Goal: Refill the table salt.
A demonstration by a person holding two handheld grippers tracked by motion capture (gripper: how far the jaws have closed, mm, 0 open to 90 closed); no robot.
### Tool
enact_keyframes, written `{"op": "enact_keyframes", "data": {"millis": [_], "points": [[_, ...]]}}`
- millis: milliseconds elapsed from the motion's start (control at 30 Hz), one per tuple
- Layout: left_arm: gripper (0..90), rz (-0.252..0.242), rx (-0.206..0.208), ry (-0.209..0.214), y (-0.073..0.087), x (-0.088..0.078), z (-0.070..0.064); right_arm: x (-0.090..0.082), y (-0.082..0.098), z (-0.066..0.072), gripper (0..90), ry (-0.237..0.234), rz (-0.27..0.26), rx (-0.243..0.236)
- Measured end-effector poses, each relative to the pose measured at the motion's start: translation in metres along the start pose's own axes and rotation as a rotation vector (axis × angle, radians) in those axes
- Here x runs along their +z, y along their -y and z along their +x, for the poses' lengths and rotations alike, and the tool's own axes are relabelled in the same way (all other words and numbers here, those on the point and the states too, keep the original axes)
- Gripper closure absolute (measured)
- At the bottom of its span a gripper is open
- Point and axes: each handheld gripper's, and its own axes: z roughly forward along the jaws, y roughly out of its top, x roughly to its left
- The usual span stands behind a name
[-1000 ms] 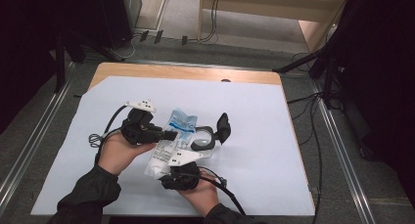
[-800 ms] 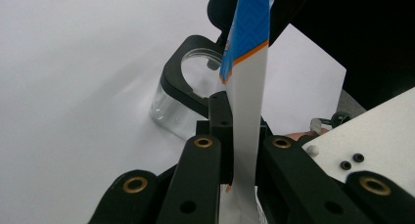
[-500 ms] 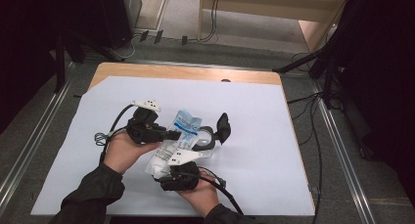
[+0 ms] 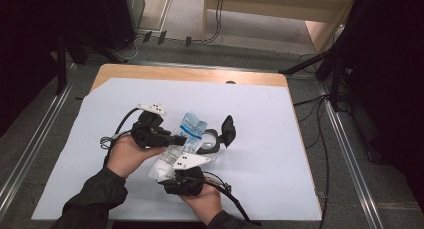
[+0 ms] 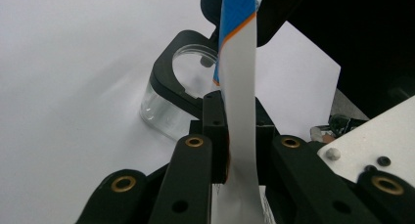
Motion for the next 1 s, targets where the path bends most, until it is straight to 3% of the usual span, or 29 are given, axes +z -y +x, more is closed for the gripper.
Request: {"op": "enact_keyframes", "data": {"millis": [100, 133, 267, 400, 567, 700, 833, 1000], "points": [[78.0, 0.016, -0.004, 0.018, 0.000, -0.001, -0.001, -0.003, 0.002, -0.001, 54.0, -0.001, -0.023, 0.028], [77.4, 0.021, 0.001, -0.001, 0.001, -0.003, -0.002, -0.003, 0.003, -0.001, 54.0, 0.002, -0.024, 0.034], [76.7, 0.032, 0.001, -0.005, 0.002, -0.007, -0.001, -0.004, 0.003, -0.004, 54.0, 0.008, -0.020, 0.048], [78.9, 0.040, -0.002, -0.012, 0.001, -0.012, -0.001, -0.004, 0.003, -0.004, 54.1, 0.004, -0.028, 0.039], [88.0, 0.037, 0.009, -0.032, 0.000, -0.012, -0.004, -0.005, 0.000, -0.003, 54.0, 0.003, -0.029, 0.039], [88.6, 0.045, 0.007, -0.055, -0.002, -0.010, -0.006, -0.005, -0.001, -0.004, 53.2, 0.003, -0.012, 0.039], [88.6, 0.035, -0.019, -0.073, -0.003, -0.008, -0.006, -0.003, -0.004, -0.004, 48.5, -0.002, 0.009, 0.016], [88.7, 0.028, -0.035, -0.073, -0.004, -0.006, -0.005, -0.002, -0.007, -0.006, 47.6, 0.006, 0.028, 0.018]]}}
